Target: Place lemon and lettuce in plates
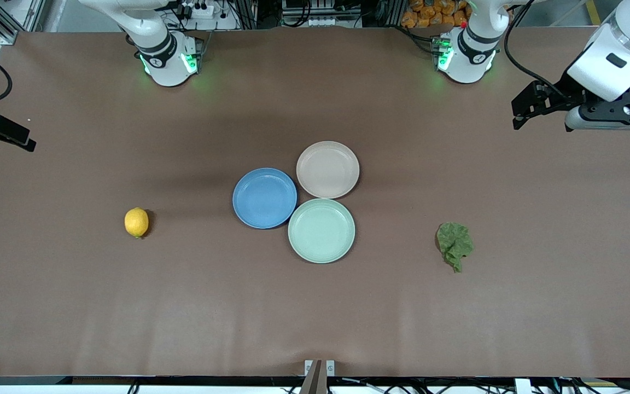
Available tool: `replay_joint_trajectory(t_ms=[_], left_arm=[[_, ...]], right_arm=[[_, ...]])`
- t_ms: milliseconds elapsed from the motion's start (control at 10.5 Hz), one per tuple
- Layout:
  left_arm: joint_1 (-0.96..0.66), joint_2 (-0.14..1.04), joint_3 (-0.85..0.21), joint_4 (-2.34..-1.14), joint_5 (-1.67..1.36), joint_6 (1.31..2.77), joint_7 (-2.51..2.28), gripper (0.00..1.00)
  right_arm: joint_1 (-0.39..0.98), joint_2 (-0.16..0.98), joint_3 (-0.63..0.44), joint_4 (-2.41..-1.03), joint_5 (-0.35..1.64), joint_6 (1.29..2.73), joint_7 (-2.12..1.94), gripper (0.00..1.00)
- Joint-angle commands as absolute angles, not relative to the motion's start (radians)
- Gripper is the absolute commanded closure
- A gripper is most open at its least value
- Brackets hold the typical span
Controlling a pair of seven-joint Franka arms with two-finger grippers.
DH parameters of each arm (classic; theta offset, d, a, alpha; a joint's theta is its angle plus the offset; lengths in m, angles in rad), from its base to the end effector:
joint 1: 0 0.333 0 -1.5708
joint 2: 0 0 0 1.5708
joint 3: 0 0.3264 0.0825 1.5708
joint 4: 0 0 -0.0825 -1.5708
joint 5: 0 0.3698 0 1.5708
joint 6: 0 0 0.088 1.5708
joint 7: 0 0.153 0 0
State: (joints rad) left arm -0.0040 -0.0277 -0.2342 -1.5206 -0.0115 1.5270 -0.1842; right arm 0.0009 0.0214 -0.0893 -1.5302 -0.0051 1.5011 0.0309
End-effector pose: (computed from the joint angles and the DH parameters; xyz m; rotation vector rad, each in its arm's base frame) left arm 0.5133 -0.1283 0.6223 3.1281 -0.0856 0.0494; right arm 0.5356 -0.0478 0.5899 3.1294 -0.1873 -0.0793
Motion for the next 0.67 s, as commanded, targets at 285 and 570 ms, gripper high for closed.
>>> replay_joint_trajectory(t_ms=[285,570], left_arm=[[-0.008,-0.012,-0.271,-1.499,0.020,1.508,-0.172,0.00],[-0.006,-0.009,-0.270,-1.499,0.012,1.511,-0.169,0.00]], right_arm=[[-0.002,0.017,-0.089,-1.532,-0.014,1.494,0.041,0.00],[-0.002,0.017,-0.089,-1.532,-0.014,1.494,0.041,0.00]])
